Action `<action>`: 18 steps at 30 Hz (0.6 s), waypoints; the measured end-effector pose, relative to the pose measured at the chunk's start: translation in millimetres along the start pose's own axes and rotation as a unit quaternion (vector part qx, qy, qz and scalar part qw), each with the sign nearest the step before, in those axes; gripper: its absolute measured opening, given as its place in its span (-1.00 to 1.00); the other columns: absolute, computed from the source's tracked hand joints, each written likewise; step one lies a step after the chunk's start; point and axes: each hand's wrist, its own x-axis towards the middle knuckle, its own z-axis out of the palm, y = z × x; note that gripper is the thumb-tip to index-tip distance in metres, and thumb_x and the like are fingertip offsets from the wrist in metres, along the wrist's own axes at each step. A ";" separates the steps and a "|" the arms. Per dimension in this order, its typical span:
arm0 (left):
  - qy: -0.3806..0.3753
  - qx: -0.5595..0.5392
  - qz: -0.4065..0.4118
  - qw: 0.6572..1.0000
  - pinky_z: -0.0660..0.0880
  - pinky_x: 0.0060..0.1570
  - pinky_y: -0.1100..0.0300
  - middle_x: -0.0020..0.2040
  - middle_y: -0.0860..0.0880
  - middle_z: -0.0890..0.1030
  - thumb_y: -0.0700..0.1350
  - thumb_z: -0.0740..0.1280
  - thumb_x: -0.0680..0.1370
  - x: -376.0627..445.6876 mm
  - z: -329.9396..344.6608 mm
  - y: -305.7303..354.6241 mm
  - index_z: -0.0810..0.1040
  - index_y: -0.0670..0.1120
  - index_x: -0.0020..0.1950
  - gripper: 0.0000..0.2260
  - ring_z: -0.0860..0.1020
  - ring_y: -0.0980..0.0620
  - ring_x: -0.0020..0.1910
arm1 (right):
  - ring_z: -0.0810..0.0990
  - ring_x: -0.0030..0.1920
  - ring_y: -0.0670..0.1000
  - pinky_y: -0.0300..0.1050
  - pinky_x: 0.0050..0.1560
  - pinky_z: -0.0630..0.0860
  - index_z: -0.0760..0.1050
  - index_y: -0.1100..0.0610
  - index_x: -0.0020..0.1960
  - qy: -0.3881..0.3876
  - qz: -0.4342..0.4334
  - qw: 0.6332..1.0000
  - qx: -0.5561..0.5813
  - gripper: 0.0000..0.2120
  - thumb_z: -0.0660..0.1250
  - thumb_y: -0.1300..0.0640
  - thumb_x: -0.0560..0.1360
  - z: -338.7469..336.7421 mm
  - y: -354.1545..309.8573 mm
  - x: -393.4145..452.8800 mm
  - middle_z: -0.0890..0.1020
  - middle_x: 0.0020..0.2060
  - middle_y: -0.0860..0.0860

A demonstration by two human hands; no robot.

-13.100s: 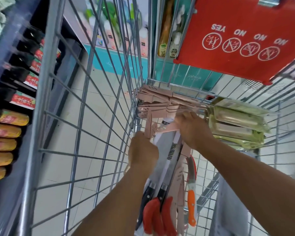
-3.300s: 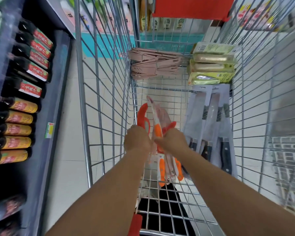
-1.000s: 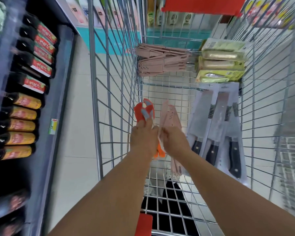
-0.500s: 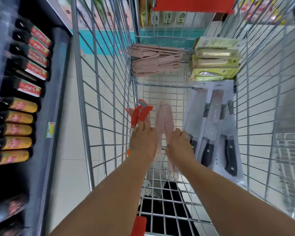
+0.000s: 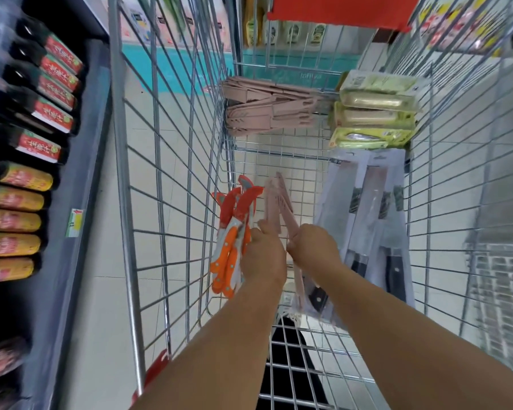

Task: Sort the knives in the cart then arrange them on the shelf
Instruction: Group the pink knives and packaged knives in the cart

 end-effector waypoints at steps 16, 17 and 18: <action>-0.058 -0.365 -0.041 0.928 0.36 -0.34 0.20 -0.22 0.01 0.46 -0.08 0.15 0.63 30.8 -27.0 23.5 0.38 -0.13 0.01 -0.87 0.46 0.03 -0.28 | 0.57 -0.18 0.13 -0.04 -0.20 0.49 0.44 0.22 -0.02 0.036 -0.014 0.974 0.222 -0.81 0.18 0.09 0.57 -70.3 -17.5 38.7 0.55 -0.20 0.10; -0.063 -0.404 -0.052 0.911 0.37 -0.32 0.20 -0.21 -0.02 0.46 -0.09 0.14 0.64 35.5 -28.8 27.8 0.37 -0.14 0.03 -0.88 0.45 0.02 -0.28 | 0.57 -0.20 0.11 -0.08 -0.25 0.49 0.44 0.21 -0.04 0.032 -0.030 0.980 0.195 -0.82 0.17 0.10 0.57 -75.1 -22.9 44.3 0.52 -0.24 0.07; -0.067 -0.449 -0.059 0.889 0.39 -0.28 0.16 -0.19 -0.07 0.47 -0.12 0.13 0.64 42.1 -28.9 32.2 0.36 -0.13 0.02 -0.90 0.44 0.00 -0.27 | 0.55 -0.21 0.10 -0.11 -0.28 0.42 0.43 0.20 -0.08 0.023 -0.053 0.987 0.151 -0.83 0.16 0.12 0.58 -80.5 -28.6 49.9 0.47 -0.28 0.04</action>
